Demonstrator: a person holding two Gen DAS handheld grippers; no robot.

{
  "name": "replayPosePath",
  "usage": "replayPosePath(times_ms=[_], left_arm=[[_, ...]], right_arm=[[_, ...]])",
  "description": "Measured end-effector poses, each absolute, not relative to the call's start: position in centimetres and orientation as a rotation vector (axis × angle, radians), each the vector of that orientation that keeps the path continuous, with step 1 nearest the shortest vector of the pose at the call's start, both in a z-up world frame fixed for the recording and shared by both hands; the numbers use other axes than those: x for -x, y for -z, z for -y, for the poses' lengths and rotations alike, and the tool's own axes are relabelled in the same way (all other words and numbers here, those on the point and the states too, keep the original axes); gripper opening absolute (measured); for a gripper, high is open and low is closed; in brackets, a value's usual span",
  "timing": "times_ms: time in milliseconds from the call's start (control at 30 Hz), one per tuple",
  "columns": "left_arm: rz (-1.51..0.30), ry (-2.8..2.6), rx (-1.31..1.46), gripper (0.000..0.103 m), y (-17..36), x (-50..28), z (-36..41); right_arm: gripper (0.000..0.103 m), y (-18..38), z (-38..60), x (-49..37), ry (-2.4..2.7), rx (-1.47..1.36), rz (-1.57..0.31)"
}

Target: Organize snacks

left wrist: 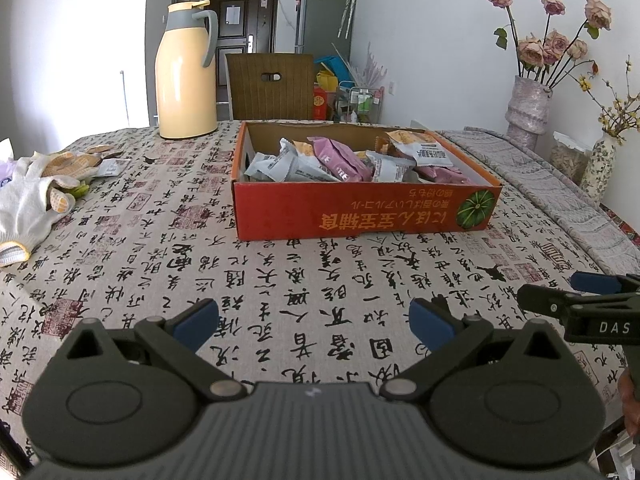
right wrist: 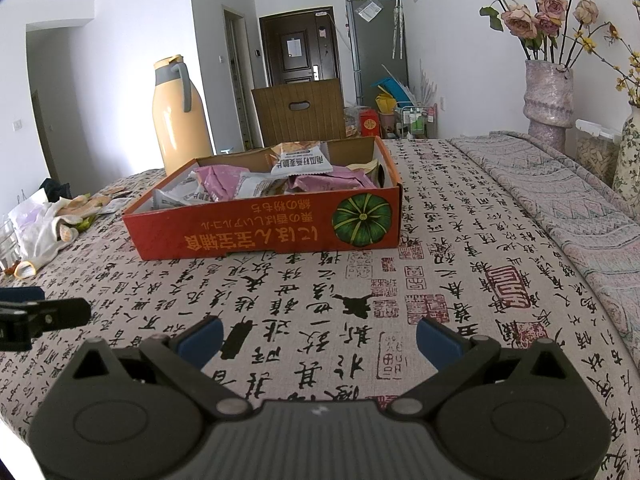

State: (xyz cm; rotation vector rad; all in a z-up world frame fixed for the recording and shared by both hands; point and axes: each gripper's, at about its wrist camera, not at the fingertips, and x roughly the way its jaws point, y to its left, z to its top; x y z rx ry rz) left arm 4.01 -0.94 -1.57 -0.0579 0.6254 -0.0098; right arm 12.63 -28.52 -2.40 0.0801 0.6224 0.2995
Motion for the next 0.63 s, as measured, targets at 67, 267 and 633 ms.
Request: replayPosePath(times_ms=[67,267,633], left_arm=[[-0.624,0.010,0.057,0.103,1.55,-3.90,0.93],[-0.624,0.011,0.057,0.103,1.54,-3.84,0.92],[-0.620,0.021,0.057,0.103,1.57,-3.79,0.76]], right_arm=[[0.103,2.40,28.53,-12.64,-0.300,-0.080,-0.622],[0.103,2.39,28.53,-12.65,-0.300,-0.080,-0.623],[0.103,2.72,28.43,-12.52,-0.301,-0.078,-0.630]])
